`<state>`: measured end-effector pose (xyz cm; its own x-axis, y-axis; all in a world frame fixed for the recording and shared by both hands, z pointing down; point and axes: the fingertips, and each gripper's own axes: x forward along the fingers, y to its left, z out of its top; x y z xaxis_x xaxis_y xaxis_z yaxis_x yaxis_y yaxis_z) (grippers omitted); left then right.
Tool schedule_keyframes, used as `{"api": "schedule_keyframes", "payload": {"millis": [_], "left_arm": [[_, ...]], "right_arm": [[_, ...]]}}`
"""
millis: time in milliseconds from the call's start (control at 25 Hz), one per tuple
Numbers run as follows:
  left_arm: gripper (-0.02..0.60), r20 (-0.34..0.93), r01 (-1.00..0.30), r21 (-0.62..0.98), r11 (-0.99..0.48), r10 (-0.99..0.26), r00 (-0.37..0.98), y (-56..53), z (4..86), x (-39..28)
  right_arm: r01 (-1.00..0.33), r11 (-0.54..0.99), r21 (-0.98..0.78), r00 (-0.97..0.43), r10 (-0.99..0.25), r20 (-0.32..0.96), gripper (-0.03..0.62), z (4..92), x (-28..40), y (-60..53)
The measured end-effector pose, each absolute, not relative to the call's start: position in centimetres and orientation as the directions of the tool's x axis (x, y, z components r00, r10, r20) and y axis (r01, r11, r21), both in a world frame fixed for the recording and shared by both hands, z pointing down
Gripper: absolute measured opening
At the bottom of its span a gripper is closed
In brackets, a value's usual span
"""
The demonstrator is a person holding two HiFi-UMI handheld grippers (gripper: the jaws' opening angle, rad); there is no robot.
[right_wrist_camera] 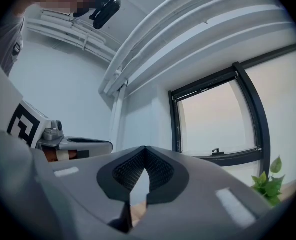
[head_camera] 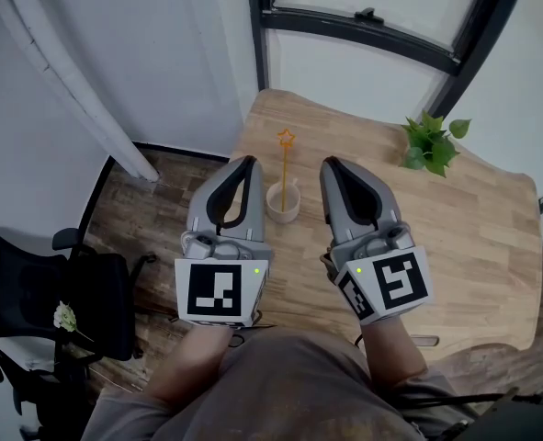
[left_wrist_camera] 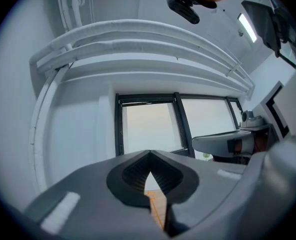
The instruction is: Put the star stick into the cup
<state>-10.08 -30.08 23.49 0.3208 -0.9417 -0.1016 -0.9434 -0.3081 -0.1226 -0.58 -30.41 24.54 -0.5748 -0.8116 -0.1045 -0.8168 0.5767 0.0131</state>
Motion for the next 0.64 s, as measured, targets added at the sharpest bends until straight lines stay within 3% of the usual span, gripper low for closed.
{"api": "schedule_keyframes", "payload": {"millis": [640], "left_arm": [[0.000, -0.078, -0.944, -0.116, -0.309, -0.945, 0.319, -30.85, 24.33, -9.89]], "right_arm": [[-0.821, 0.571, 0.007, -0.569, -0.817, -0.097, 0.021, 25.20, -0.19, -31.10]]}}
